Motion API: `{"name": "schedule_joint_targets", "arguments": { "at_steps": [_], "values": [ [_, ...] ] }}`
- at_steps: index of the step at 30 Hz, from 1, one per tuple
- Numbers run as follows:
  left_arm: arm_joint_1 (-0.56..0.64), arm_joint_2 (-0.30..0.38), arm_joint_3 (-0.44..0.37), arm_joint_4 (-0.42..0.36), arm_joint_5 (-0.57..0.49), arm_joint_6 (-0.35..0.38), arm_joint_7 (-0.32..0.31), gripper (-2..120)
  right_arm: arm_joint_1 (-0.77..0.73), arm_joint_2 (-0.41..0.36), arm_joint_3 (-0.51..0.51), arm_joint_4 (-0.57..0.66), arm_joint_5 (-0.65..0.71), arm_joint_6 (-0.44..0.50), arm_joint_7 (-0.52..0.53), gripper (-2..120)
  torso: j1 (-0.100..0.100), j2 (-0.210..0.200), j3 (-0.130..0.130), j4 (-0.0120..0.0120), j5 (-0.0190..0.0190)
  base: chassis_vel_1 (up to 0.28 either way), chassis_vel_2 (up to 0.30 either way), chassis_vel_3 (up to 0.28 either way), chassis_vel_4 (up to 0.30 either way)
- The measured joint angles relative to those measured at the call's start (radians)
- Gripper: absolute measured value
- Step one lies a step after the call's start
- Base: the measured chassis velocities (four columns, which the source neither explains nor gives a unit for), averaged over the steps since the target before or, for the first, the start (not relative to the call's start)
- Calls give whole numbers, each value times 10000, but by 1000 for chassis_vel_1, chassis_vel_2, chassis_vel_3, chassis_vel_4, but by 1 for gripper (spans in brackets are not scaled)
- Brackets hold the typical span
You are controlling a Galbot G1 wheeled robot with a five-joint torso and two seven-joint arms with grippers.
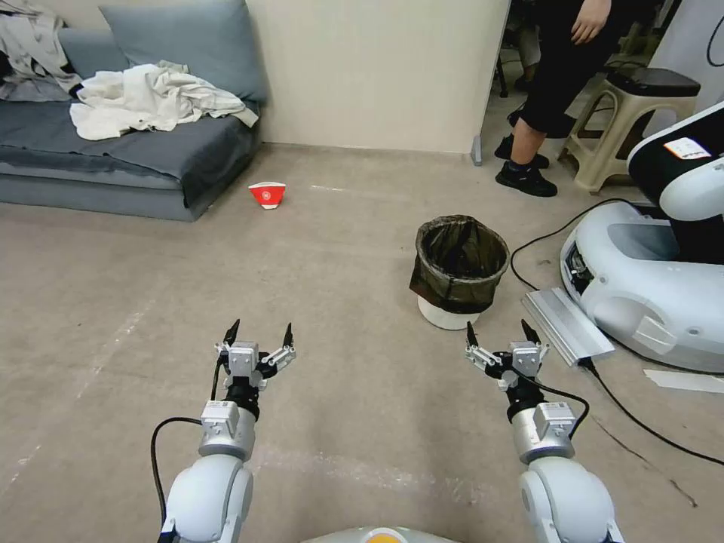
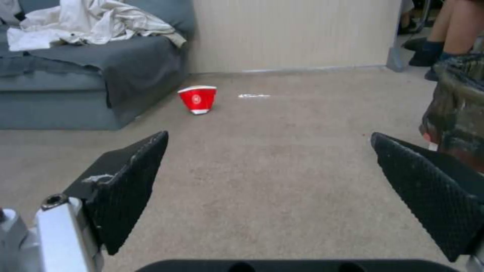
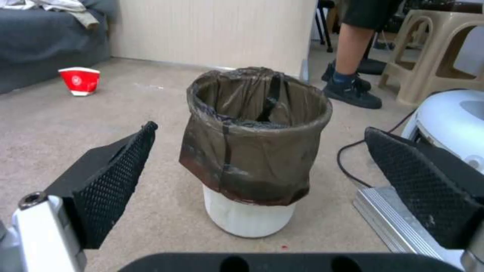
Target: Pick up the trash can from the floor.
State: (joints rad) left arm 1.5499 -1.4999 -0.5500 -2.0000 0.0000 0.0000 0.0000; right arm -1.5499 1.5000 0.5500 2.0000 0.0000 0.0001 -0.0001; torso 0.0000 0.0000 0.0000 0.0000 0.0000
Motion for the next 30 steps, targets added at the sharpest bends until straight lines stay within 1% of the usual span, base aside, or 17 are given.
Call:
{"name": "schedule_joint_targets", "arguments": {
  "at_steps": [22,23,25,26,29,30],
  "values": [
    [5,-2,-3,0,-1,1,2,100,-32,7,10,50,11,-37,0,100,0,0,0,0,0,0,0,0,0],
    [43,-14,-24,-57,-33,44,23,100,-99,33,35,223,69,-138,-7,100,0,0,0,0,0,0,0,0,0],
    [272,-121,-192,-615,-267,383,219,100,-352,122,149,870,303,-509,-67,100,0,0,0,-2,0,0,0,0,0],
    [272,-121,-192,-615,-267,383,219,100,-352,122,149,870,303,-509,-67,100,0,0,0,-2,0,0,0,0,0],
    [761,-347,-534,-1689,-742,1099,622,100,-799,287,338,1984,711,-1164,-174,100,0,0,0,-1,1,0,0,0,0],
    [761,-347,-534,-1689,-742,1099,622,100,-799,287,338,1984,711,-1164,-174,100,0,0,0,-1,1,0,0,0,0]
  ]
}}
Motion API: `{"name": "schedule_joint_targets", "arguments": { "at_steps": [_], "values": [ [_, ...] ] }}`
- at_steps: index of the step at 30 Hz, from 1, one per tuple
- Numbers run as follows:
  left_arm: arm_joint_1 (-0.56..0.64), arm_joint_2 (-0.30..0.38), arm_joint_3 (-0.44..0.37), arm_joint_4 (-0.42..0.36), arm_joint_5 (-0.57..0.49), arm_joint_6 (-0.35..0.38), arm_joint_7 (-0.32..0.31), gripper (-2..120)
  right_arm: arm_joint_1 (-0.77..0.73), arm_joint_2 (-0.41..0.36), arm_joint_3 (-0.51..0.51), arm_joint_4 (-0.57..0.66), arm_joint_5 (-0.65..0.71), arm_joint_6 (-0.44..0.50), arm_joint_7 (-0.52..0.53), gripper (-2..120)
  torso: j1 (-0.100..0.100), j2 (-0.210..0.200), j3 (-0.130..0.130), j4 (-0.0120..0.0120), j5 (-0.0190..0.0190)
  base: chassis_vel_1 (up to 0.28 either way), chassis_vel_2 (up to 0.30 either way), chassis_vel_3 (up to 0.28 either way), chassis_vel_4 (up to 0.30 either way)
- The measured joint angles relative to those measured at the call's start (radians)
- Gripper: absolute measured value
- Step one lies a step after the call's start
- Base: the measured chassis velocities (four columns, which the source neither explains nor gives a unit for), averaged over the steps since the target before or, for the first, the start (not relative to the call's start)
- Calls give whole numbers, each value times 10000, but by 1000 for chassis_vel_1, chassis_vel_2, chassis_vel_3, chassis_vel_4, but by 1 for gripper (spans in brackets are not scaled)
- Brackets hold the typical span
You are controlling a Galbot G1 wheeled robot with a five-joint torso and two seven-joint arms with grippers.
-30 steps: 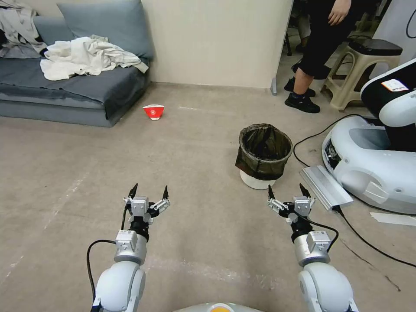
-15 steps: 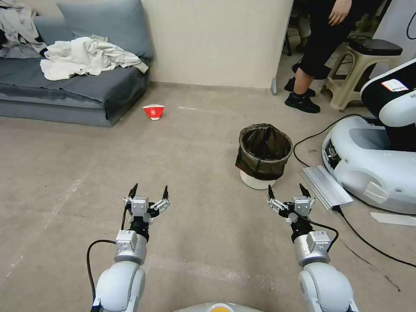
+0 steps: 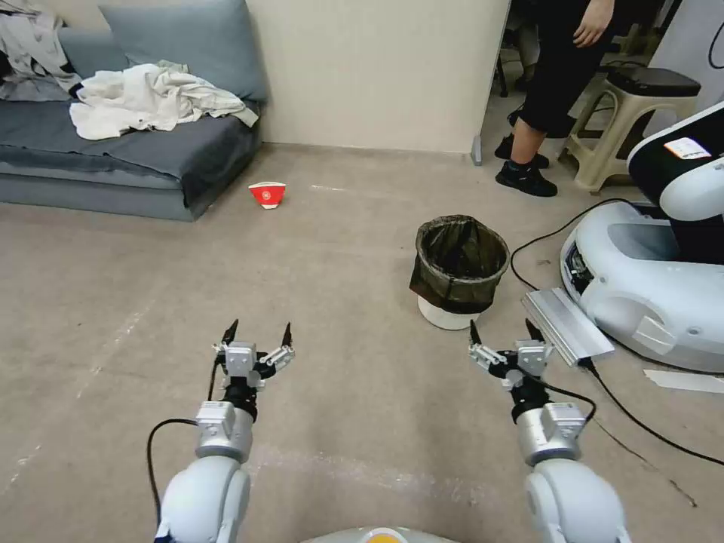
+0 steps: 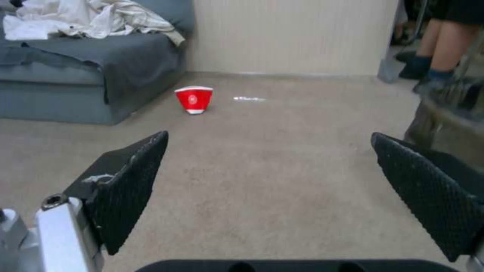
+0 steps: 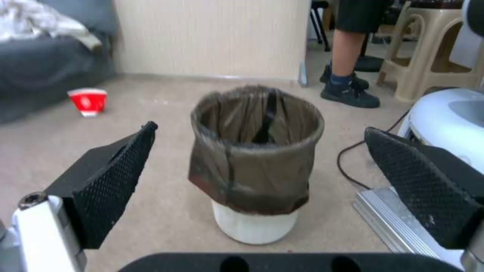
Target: Pick up the trash can from the floor.
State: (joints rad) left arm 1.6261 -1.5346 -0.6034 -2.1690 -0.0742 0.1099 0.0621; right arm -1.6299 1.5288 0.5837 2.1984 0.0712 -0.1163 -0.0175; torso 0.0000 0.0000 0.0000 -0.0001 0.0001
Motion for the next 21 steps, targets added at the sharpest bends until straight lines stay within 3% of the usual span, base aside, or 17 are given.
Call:
{"name": "schedule_joint_targets", "arguments": {
  "at_steps": [4,7,10,15,21],
  "values": [
    [697,-312,-490,-1541,-683,1013,580,100,-608,210,285,1357,810,-492,-342,100,0,0,0,-3,-3,0,0,0,0],
    [1013,-255,-817,-1880,-928,913,869,100,-709,231,347,1397,1155,-76,-591,100,0,0,0,2,8,0,0,0,0],
    [1062,-203,-868,-1861,-978,724,933,100,-712,221,355,1342,1253,159,-682,100,0,0,0,2,-6,0,0,0,0],
    [1105,-176,-888,-1545,-1028,211,938,100,-686,129,366,1192,1324,402,-710,100,0,0,0,1,1,0,0,0,0],
    [1131,-210,-890,-1419,-1035,172,933,100,-664,83,369,1133,1347,464,-699,100,0,0,1,1,-2,0,0,0,0]
  ]
}}
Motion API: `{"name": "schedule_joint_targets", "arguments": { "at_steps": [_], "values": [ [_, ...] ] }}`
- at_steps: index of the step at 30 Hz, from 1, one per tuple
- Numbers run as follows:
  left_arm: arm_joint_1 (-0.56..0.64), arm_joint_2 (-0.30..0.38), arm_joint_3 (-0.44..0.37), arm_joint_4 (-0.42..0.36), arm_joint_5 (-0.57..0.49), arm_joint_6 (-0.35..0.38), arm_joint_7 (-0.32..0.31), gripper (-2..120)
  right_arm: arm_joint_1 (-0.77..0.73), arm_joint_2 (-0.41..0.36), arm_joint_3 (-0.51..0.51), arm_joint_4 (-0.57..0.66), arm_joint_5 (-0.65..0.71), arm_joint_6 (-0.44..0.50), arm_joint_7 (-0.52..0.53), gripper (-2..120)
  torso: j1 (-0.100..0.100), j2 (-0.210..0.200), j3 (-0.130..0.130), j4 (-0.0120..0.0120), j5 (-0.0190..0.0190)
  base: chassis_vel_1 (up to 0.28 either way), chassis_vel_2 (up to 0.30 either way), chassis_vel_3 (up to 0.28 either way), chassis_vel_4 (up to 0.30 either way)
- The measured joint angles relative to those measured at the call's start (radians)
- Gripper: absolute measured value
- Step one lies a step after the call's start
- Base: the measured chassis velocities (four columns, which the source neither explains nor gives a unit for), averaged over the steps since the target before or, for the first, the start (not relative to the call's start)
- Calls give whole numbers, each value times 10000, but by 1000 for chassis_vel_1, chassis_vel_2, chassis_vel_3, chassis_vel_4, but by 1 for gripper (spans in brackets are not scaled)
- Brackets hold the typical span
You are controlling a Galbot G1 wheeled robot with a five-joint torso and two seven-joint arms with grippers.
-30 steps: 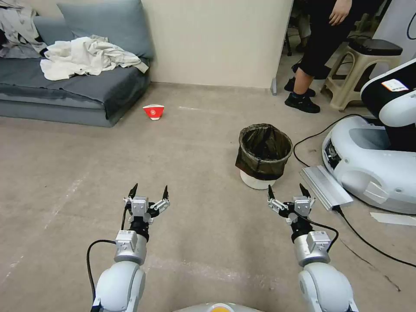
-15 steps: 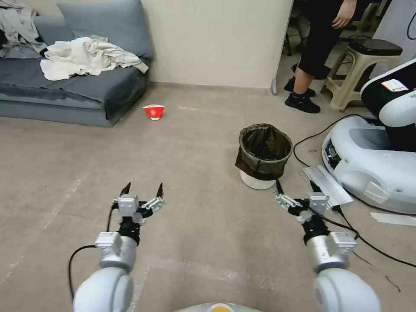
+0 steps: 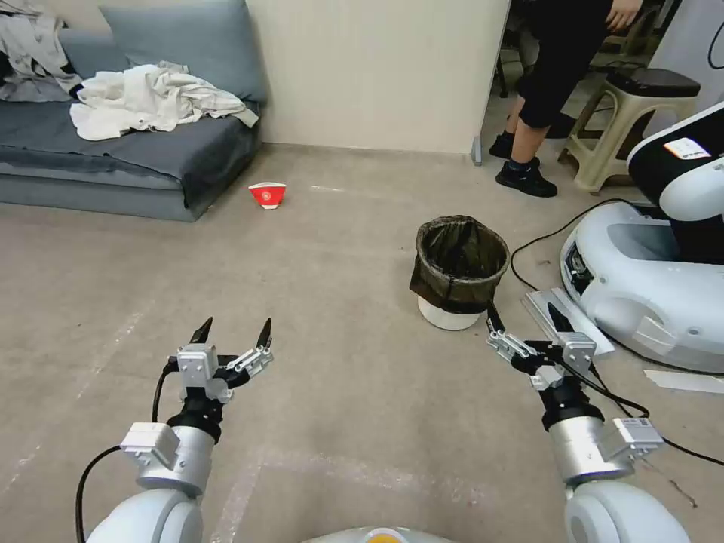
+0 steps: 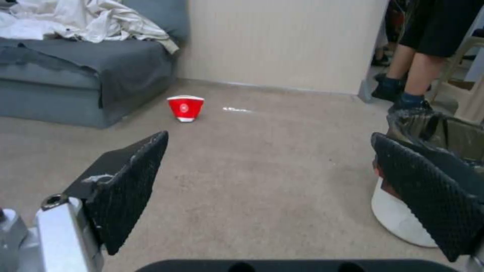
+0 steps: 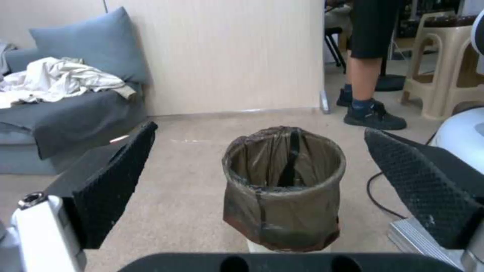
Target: Pick up the trash can from the floor.
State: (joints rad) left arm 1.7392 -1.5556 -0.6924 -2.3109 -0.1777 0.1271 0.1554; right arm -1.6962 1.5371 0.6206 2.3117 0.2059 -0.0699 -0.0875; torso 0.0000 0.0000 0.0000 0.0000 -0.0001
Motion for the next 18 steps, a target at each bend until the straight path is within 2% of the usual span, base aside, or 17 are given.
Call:
{"name": "schedule_joint_targets", "arguments": {
  "at_steps": [13,18],
  "values": [
    [22,-63,-4,22,81,10,-8,100,10,-30,0,-4,12,12,1,100,0,0,0,1,1,0,0,0,0],
    [25,-96,7,16,94,16,-12,100,13,-36,10,-4,18,28,2,100,0,0,0,1,0,-61,-51,-61,-53]
  ]
}}
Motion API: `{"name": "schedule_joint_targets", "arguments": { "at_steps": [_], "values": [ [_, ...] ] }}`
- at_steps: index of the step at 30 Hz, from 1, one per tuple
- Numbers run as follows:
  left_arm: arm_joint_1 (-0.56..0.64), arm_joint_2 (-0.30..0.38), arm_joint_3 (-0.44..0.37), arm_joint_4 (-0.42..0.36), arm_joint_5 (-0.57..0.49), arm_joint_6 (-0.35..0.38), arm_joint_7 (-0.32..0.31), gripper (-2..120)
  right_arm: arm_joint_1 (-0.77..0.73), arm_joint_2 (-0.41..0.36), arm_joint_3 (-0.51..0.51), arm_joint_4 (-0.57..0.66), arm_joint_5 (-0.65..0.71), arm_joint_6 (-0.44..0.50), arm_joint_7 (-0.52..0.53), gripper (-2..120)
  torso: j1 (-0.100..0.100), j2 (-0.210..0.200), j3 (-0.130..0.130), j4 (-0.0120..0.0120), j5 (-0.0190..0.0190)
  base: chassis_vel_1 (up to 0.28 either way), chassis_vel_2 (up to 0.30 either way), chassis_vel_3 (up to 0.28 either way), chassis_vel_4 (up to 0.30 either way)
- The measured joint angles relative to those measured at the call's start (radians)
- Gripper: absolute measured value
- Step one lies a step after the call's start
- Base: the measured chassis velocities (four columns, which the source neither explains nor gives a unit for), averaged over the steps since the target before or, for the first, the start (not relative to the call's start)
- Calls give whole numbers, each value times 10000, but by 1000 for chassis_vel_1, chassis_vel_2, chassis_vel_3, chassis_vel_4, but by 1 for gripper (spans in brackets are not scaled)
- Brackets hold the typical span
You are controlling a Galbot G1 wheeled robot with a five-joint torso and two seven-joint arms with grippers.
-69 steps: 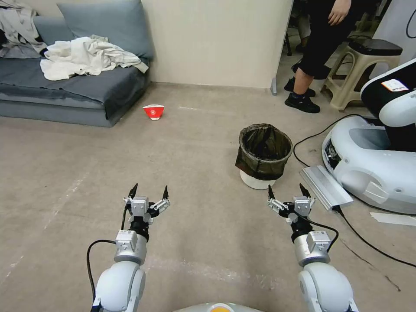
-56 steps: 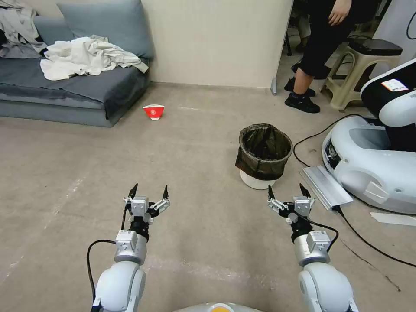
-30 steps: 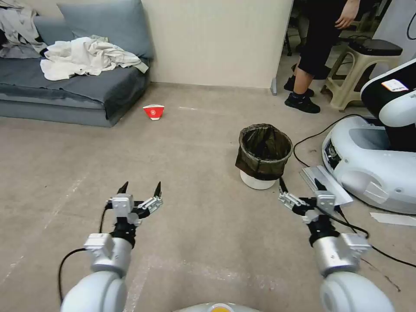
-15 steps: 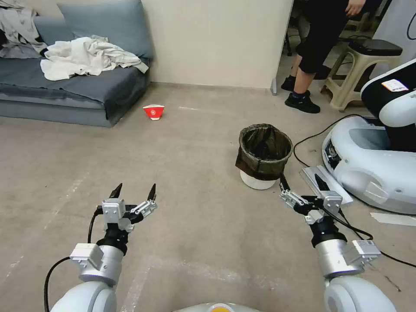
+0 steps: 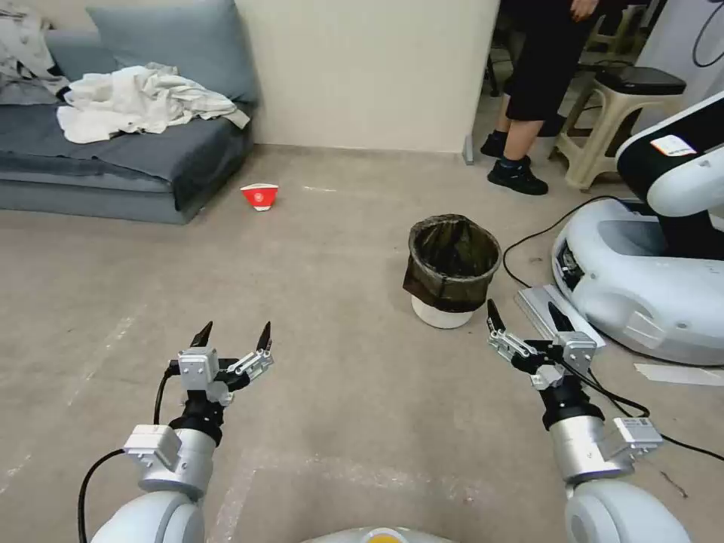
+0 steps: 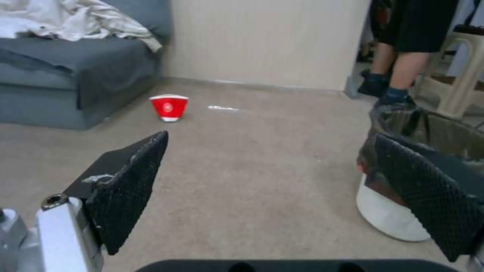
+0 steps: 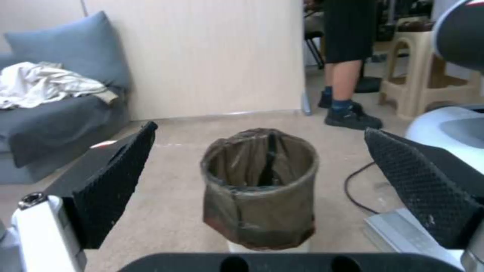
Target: Pick up the trash can from the floor.
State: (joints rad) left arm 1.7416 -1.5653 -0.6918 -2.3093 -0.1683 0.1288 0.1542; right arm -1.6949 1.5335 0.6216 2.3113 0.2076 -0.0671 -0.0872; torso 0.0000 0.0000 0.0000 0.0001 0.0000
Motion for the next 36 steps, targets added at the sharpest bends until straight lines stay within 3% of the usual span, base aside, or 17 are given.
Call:
{"name": "schedule_joint_targets", "arguments": {
  "at_steps": [18,36],
  "values": [
    [10,58,-23,-71,-38,-63,-106,100,-3,61,7,-23,-17,378,-14,100,1,0,0,-4,0,-87,-83,-89,-97],
    [-6,67,-17,-71,-76,-131,-250,100,22,66,5,-194,133,671,-84,100,1,1,0,0,0,-6,-4,-5,0]
  ]
}}
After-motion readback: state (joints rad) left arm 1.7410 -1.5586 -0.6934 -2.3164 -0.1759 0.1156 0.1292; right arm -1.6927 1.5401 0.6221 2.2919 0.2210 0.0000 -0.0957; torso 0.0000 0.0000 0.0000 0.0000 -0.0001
